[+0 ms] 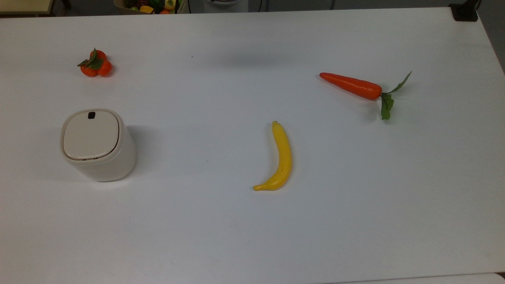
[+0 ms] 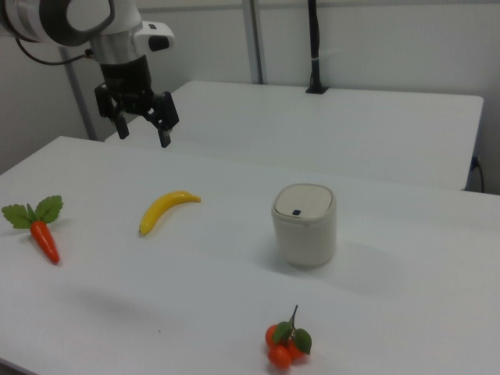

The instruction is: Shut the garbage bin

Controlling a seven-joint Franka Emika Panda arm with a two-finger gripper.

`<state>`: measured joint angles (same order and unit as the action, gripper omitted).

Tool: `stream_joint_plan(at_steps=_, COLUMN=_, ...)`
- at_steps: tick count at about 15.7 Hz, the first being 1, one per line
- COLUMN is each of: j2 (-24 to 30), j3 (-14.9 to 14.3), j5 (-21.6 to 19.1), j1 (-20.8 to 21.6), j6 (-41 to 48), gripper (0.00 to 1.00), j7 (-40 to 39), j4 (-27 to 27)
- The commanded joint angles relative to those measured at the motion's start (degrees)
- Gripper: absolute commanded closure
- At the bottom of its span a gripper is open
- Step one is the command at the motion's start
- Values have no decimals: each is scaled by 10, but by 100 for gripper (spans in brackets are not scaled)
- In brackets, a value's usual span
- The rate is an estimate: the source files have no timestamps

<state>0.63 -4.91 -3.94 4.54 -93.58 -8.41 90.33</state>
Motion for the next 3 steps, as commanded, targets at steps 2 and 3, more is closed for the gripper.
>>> stream_joint_plan(at_steps=2, j2=13, j3=-12, j5=-6, j1=13, j6=-20, gripper=0, j7=-7, j4=20)
stream_joint_plan(at_steps=3, j2=13, j3=-12, j5=-5, j1=13, j6=-20, gripper=0, j7=-7, j4=20)
